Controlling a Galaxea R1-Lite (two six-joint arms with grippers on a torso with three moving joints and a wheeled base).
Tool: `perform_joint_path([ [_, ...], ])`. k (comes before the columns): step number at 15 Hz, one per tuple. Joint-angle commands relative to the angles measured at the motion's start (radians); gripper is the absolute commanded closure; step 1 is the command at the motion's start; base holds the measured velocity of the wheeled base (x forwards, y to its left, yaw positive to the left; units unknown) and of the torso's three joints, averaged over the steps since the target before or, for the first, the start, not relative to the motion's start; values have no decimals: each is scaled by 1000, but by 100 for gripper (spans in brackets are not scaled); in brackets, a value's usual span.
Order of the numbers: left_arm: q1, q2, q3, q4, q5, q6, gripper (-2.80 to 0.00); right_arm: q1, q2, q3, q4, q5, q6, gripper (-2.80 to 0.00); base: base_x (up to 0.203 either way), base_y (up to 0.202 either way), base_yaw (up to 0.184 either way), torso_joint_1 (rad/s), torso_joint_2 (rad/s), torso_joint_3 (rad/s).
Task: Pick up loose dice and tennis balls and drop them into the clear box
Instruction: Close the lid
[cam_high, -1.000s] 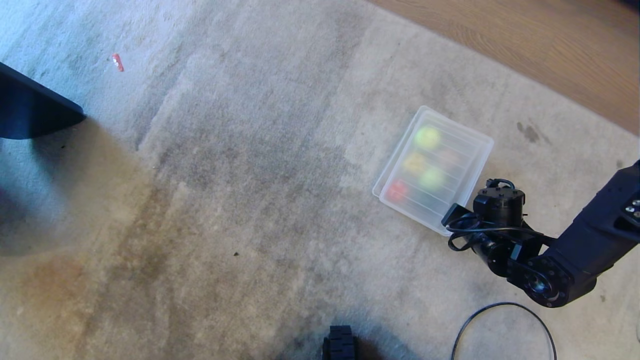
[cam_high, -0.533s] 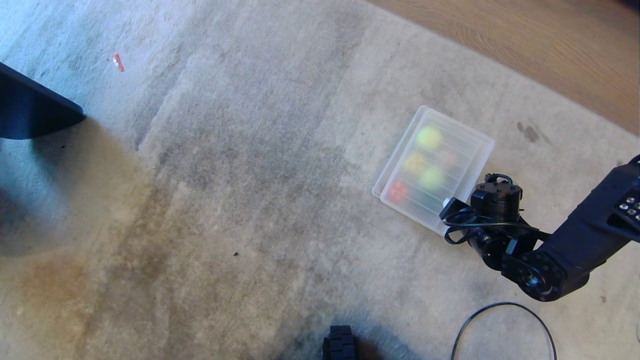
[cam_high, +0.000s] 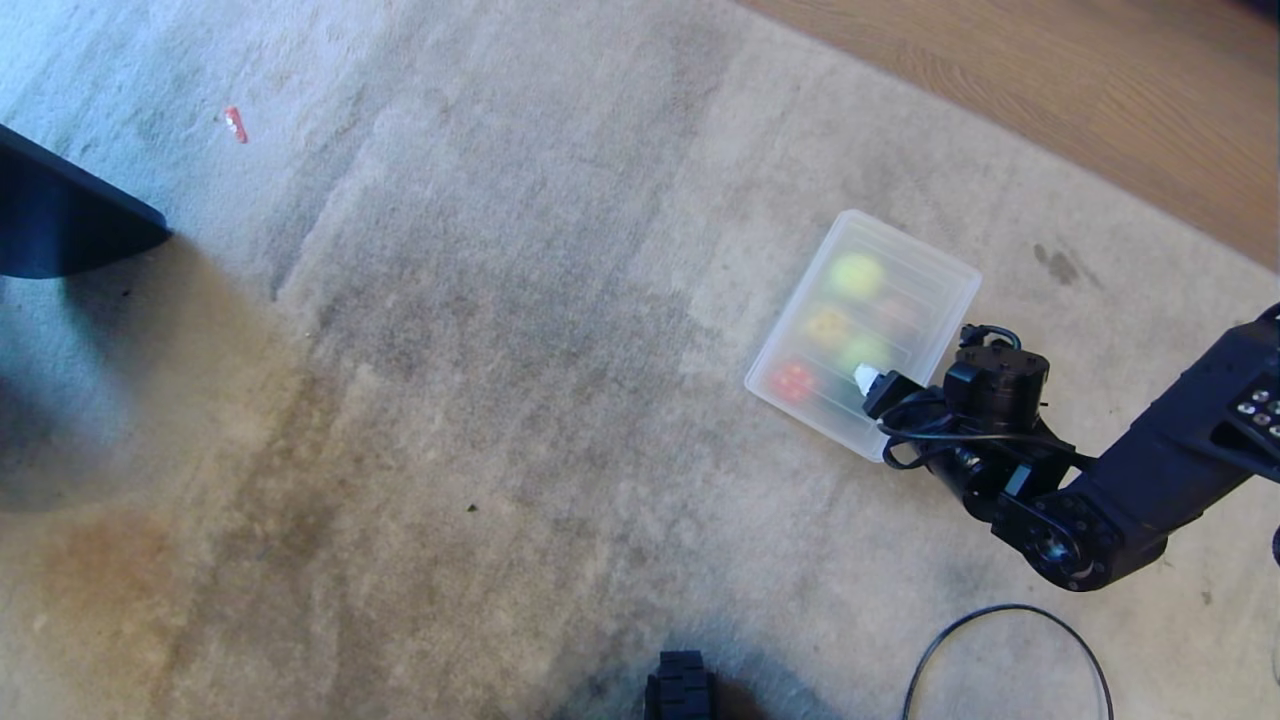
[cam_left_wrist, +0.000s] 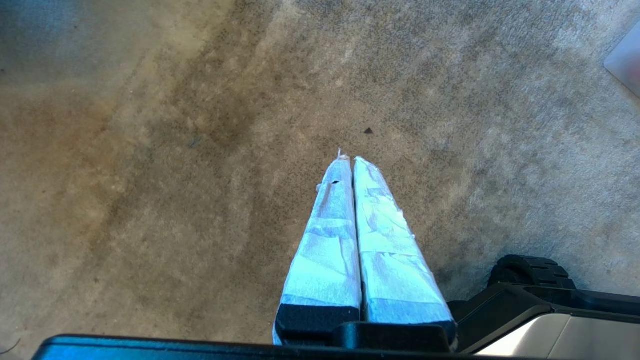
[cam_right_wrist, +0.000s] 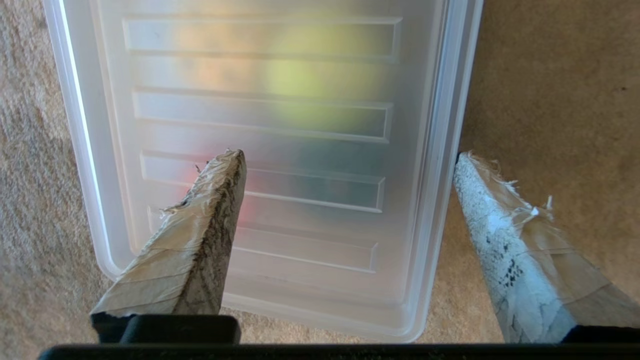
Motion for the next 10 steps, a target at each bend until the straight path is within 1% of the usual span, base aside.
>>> perform_joint_path([
  [1, 0, 0, 0, 0, 1, -1, 0, -1, 9, -31, -8, 12, 0, -280, 0, 0, 0, 0, 0, 0],
  [7, 0, 0, 0, 0, 1, -1, 0, 5, 49, -22, -6, 15, 5, -280, 0, 0, 0, 0, 0, 0],
  [10, 0, 0, 0, 0, 1, -1, 0, 4, -20, 13, -2, 12, 6, -280, 0, 0, 0, 0, 0, 0],
])
